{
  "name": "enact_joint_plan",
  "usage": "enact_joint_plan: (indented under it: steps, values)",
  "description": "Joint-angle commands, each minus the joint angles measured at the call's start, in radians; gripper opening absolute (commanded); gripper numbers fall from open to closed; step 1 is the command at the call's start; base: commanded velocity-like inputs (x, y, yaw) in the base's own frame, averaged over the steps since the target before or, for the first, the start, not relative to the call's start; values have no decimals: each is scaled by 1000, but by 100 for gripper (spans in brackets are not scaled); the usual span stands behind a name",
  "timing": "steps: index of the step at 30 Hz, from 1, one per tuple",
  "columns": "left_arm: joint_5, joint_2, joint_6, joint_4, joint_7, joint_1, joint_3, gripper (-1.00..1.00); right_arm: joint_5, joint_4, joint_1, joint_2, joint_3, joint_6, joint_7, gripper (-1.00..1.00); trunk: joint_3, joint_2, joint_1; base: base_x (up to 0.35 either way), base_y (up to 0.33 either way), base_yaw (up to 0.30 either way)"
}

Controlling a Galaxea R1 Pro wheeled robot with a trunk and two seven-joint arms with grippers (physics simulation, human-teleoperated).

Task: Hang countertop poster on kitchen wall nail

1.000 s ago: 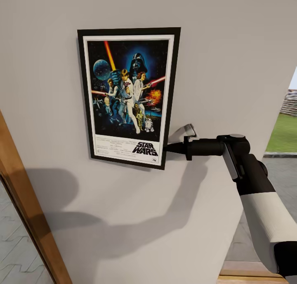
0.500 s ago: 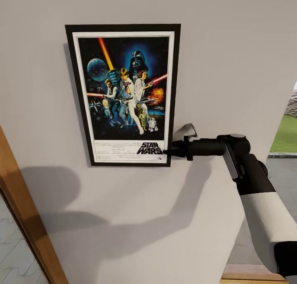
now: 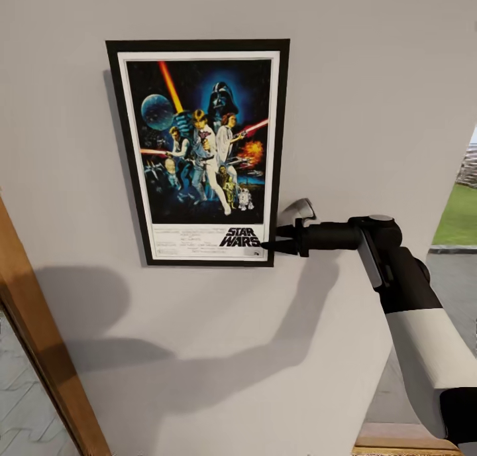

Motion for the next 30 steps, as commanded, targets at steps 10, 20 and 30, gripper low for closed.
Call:
enact_joint_plan:
  steps: [10,20,30]
  values:
    - [0,-1,-2,-1,-6,0,4,100,5,2,0,-2,2,2,-7,100,0,0,0,-271,0,0]
    - [0,-1,-1,-1,-5,0,4,100,5,2,0,-2,3,1,-6,100,0,0,0,-211,0,0]
    - [0,-1,0,2,-5,0,4,100,4,3,153,-2,2,-5,-4,100,6,0,0,-117,0,0]
